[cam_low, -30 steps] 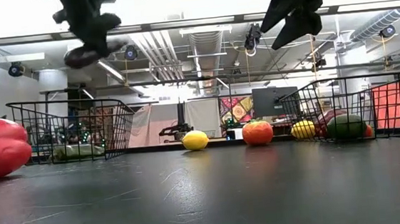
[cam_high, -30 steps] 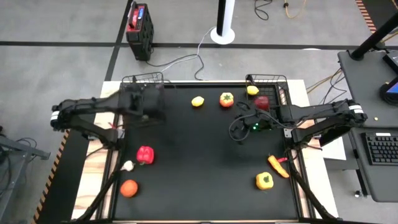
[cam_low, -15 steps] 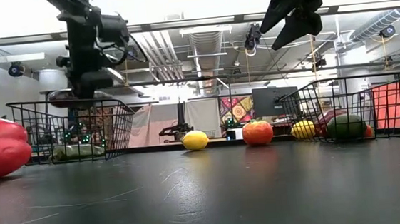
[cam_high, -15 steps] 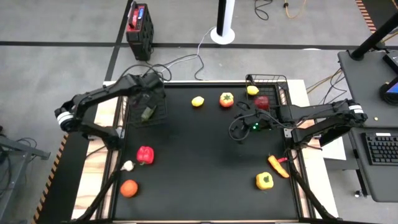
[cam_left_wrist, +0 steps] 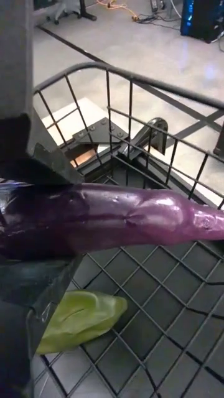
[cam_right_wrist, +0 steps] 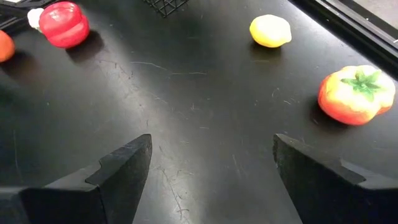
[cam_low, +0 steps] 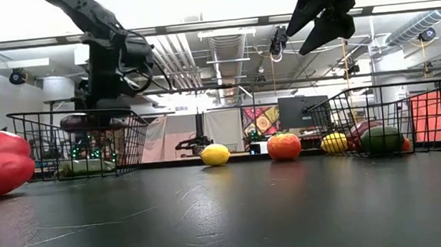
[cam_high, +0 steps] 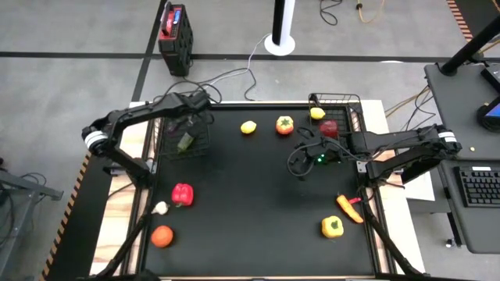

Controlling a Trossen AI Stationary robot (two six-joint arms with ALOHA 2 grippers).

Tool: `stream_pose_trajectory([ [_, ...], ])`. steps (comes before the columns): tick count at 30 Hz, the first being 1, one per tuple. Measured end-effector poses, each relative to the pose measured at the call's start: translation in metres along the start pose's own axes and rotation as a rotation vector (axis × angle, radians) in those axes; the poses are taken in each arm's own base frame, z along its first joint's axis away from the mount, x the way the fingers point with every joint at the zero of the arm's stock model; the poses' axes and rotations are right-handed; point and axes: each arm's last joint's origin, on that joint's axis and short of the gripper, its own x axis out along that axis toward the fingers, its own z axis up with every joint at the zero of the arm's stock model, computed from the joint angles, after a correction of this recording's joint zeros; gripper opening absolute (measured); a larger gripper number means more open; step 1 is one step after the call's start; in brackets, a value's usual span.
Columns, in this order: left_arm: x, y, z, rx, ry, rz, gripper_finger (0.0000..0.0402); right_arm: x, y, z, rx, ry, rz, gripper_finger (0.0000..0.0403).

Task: Sort produce into baskets
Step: Put the eggplant into the left wire basket, then put the red tomato into the right wire basket

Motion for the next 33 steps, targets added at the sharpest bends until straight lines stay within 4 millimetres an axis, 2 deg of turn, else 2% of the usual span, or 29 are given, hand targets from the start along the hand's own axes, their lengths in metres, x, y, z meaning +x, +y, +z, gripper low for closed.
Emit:
stream_pose_trajectory([
  [7,0.005,-0.004,0.003,-0.009,0.002,0.006,0.0166,0.000,0.000,0.000,-0.001,-0.001,0.000,0.0325],
  [19,-0.002,-0.005,0.004,-0.042,-0.036,0.002,0.0246,0.000,0.000,0.001,0.003,-0.022,-0.019,0.0325],
  [23,-0.023,-0.012,-0.002,-0.053,-0.114,-0.024,0.0255,-0.001,-0.001,0.003,0.014,-0.045,-0.051,0.0325],
  [26,-0.048,-0.017,-0.011,-0.063,-0.207,-0.060,0.0256,-0.004,0.000,0.008,0.021,-0.065,-0.048,0.0325],
  [33,-0.111,-0.028,-0.048,-0.099,-0.444,-0.217,0.0256,-0.014,0.002,0.023,0.019,-0.124,-0.051,0.0325],
])
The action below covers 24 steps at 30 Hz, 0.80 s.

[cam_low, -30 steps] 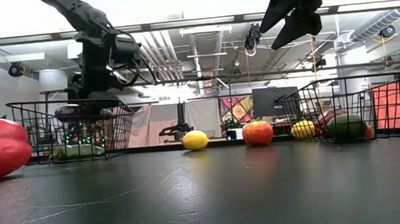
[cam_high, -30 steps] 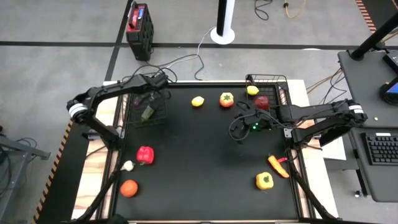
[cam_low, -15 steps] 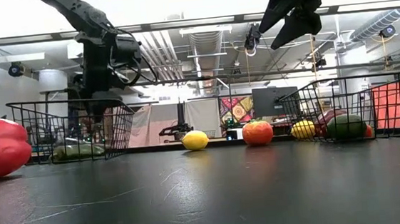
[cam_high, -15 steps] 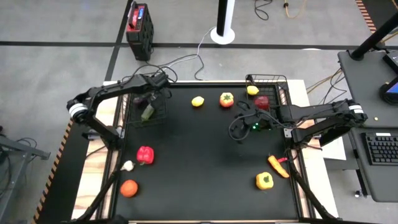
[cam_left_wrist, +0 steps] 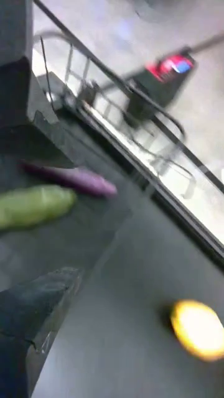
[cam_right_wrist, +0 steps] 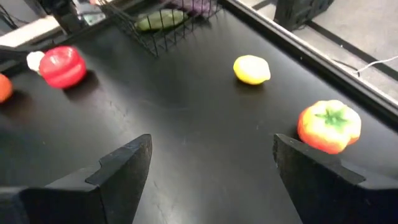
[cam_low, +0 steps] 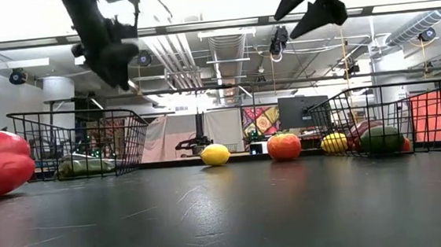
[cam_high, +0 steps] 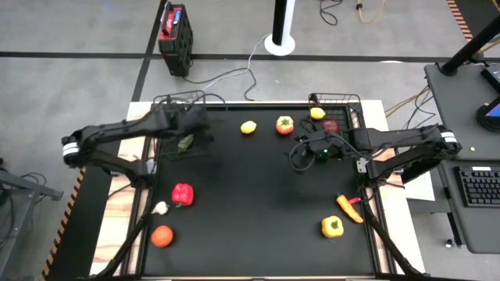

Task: Sort produce into baskets
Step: Put the red tomato into the right wire basket

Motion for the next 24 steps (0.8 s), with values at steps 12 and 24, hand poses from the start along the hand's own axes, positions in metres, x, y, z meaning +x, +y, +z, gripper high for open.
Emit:
stream_pose_trajectory([
  [12,-0.086,-0.044,-0.042,-0.012,-0.253,-0.294,0.0256,-0.005,-0.004,0.014,-0.022,-0.044,-0.015,0.0325],
  [24,-0.117,-0.067,-0.062,-0.033,-0.379,-0.403,0.0256,0.025,0.002,0.054,-0.172,0.028,-0.092,0.0325],
])
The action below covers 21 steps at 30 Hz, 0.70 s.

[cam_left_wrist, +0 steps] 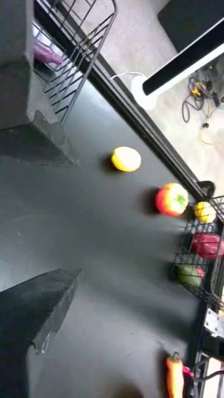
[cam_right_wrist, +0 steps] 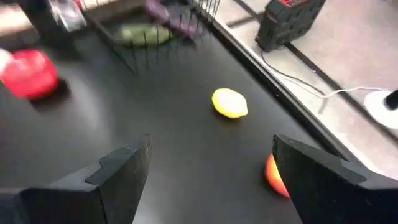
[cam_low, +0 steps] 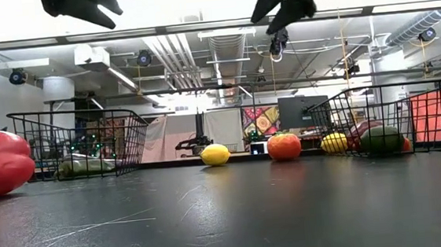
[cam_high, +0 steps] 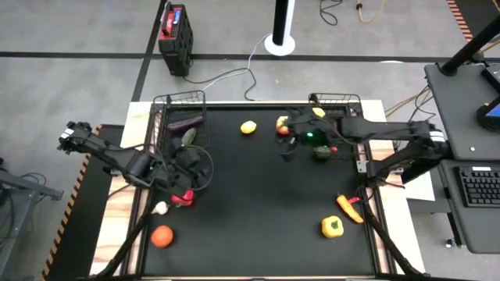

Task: Sort produce into baskets
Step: Put the red tomato into the right wire basket

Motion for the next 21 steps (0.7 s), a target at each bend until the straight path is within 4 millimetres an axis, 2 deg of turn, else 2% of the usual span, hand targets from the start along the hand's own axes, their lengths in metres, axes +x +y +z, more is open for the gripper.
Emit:
stream_pose_trajectory([
  [6,0.000,0.000,0.000,-0.006,0.001,-0.002,0.0256,0.030,0.001,0.030,-0.100,0.125,-0.069,0.0325],
  [11,-0.002,-0.001,-0.002,0.004,0.003,-0.011,0.0256,0.046,-0.011,0.043,-0.156,0.270,-0.130,0.0325],
  [16,-0.005,-0.003,-0.004,0.016,0.006,-0.025,0.0256,0.058,-0.033,0.045,-0.223,0.425,-0.161,0.0325],
  [21,-0.007,-0.005,-0.006,0.023,0.007,-0.037,0.0256,0.061,-0.058,0.042,-0.194,0.501,-0.069,0.0325],
])
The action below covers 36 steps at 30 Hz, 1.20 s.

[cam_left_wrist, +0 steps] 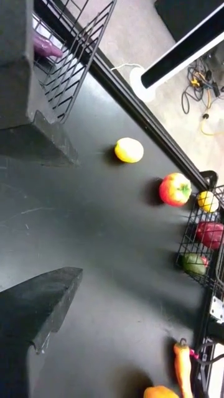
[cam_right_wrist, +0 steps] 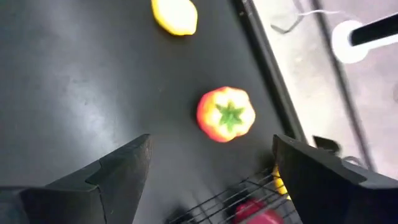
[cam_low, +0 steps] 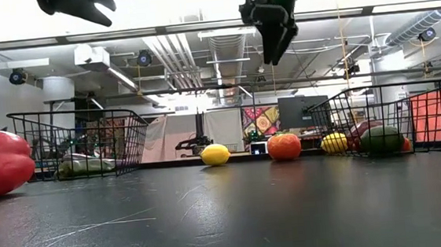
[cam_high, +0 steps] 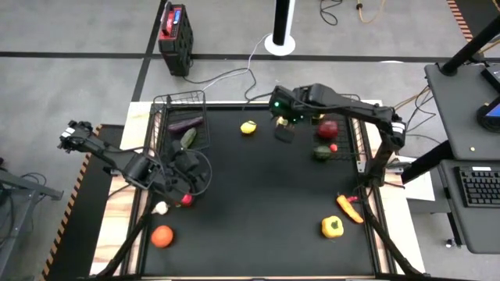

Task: Sort produce into baskets
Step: Put the red tomato into the right wire basket

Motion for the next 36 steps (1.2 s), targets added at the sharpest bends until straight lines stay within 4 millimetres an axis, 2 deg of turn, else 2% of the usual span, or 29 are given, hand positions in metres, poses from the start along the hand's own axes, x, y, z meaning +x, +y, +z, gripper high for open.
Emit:
stream_pose_trajectory([
  [6,0.001,0.000,-0.002,0.028,0.011,0.010,0.0256,0.005,-0.013,-0.004,-0.186,0.021,0.010,0.0325],
  [10,0.001,0.001,-0.003,0.042,0.019,0.019,0.0256,0.010,-0.013,-0.004,-0.343,0.032,0.014,0.0325],
  [17,0.001,0.003,-0.005,0.069,0.028,0.045,0.0256,0.025,-0.011,-0.001,-0.474,0.071,0.024,0.0325],
  [23,0.001,0.005,-0.006,0.092,0.040,0.061,0.0256,0.040,-0.016,0.000,-0.436,0.108,0.028,0.0325],
  [29,0.001,0.006,-0.007,0.103,0.037,0.075,0.0256,0.058,-0.029,0.000,-0.372,0.089,0.024,0.0325],
  [36,0.001,0.007,-0.007,0.118,0.032,0.090,0.0256,0.080,-0.038,-0.011,-0.342,0.125,0.041,0.0325],
])
